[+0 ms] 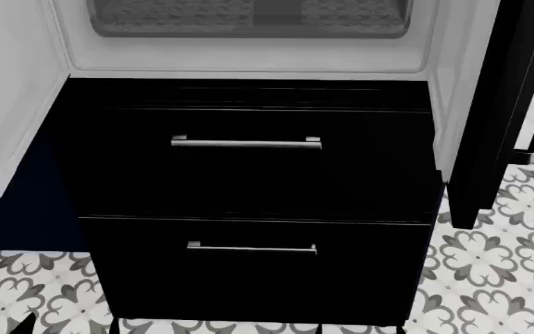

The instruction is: Close the fridge doors

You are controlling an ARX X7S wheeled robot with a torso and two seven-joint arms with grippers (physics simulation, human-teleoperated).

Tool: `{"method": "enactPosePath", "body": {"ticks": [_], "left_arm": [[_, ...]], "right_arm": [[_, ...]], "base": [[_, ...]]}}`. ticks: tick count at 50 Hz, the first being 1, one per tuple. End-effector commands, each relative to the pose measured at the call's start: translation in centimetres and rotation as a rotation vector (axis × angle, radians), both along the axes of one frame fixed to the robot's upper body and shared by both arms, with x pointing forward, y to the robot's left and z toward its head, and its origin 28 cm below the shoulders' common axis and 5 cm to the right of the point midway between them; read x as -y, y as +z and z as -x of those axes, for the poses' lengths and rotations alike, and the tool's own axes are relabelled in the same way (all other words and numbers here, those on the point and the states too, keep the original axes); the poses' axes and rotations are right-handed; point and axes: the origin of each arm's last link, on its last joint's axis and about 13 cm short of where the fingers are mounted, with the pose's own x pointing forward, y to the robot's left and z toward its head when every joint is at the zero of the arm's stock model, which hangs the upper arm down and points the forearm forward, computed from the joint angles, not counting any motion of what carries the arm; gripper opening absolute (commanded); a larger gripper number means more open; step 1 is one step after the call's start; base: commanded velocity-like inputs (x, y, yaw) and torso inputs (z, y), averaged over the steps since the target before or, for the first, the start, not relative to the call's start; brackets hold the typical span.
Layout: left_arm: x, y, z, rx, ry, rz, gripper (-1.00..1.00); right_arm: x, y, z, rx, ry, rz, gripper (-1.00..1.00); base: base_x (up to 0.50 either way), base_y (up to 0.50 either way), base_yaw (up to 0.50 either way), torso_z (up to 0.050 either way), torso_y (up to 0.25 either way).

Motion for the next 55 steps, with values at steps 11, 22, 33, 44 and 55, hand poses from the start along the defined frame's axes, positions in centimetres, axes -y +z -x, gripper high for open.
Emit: {"method": "enactPosePath", "body": {"ticks": [11, 22, 33, 44, 55], "left_arm": [[0.1, 0.7, 0.2, -0.026, 0.016, 0.012, 1.0], [0.3, 2.2, 0.9, 0.033, -0.013, -0.045, 1.0], [0.2, 7.0, 0.5, 0.051, -0.09, -0.042, 1.0], [0.4, 11.3, 0.4, 0.117, -0.113, -0.051, 1.0], [0.5, 8.9, 0.1, 0.138, -0.087, -0.066, 1.0]], "right_arm": [[0.0, 0.4, 0.0, 0.001, -0.007, -0.007, 1.0], [0.0, 1.9, 0.5, 0.023, 0.026, -0.021, 1.0], [0.3, 5.7, 0.7, 0.087, 0.038, -0.009, 1.0], [0.2, 9.1, 0.0, 0.129, 0.048, 0.022, 1.0], [0.1, 7.2, -0.3, 0.103, 0.061, 0.011, 1.0]], "base": [[0.0, 0.0, 0.0, 0.0, 0.0], [0.0, 0.0, 0.0, 0.03, 0.0], [0.0, 0.0, 0.0, 0.05, 0.0], [0.0, 0.0, 0.0, 0.05, 0.0], [0.0, 0.0, 0.0, 0.044, 0.0]]}}
